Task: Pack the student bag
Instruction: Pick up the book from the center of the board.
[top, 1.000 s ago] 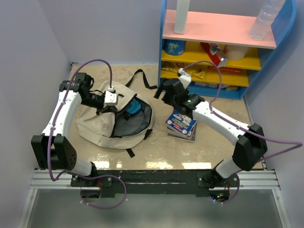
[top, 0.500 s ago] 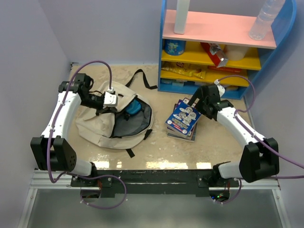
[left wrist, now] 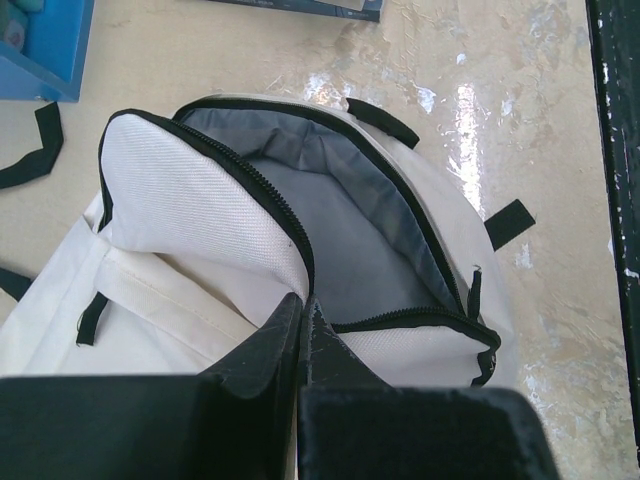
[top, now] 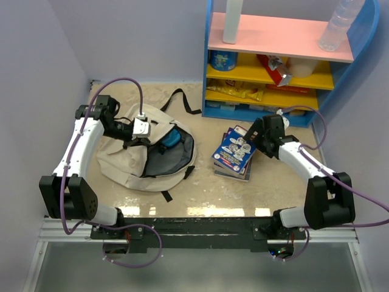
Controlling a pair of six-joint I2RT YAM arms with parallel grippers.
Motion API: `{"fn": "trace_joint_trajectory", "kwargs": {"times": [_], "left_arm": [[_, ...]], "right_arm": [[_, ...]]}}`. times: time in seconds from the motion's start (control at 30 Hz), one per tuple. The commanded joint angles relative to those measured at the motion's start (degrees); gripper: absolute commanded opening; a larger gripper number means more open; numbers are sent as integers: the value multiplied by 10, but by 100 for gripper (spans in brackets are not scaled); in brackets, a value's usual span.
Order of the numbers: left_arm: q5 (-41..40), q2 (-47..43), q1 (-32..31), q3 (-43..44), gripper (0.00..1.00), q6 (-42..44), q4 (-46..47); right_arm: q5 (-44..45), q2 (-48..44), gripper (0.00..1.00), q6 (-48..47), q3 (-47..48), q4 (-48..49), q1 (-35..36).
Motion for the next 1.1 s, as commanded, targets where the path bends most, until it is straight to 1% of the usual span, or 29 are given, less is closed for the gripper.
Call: {"fn": "trace_joint_trajectory", "kwargs": {"times": [0.0, 0.17, 0.27, 0.3, 0.33, 0.37, 0.47, 0.7, 0.73, 0.93, 1.0, 1.03, 1.07], "left_arm": [[42, -20, 6, 5, 0, 16, -4], [36, -20, 6, 6, 0, 16, -7], [36, -22, 5, 7, 0, 15, -8], [35, -21, 6, 7, 0, 15, -8], [36, -21, 6, 6, 0, 15, -8], [35, -21, 5, 6, 0, 15, -9], [31, -21, 6, 5, 0, 14, -9], [32, -21, 5, 8, 0, 10, -7], [32, -21, 5, 8, 0, 9, -7], [32, -21, 6, 6, 0, 10, -8], [33, -21, 6, 6, 0, 9, -8], [33, -21, 5, 6, 0, 10, -8], [34, -21, 6, 7, 0, 10, -8]], "right_arm": [[-38, 9, 98, 11, -44, 122, -8], [-74, 14, 91, 43, -87, 183, -22], [-98, 15, 80, 60, -115, 224, -35], [-102, 12, 71, 62, -121, 229, -38], [-103, 11, 66, 62, -130, 232, -41], [-99, 9, 56, 62, -132, 230, -43], [-96, -10, 42, 58, -139, 223, -51], [-106, -51, 37, 44, -128, 201, -71], [-102, -57, 37, 42, -125, 184, -71], [-76, -86, 39, 11, -107, 132, -72], [-75, -104, 33, 5, -105, 121, -72], [-79, -109, 21, 5, -105, 121, -72], [-87, -123, 13, 5, -104, 120, -72]]}}
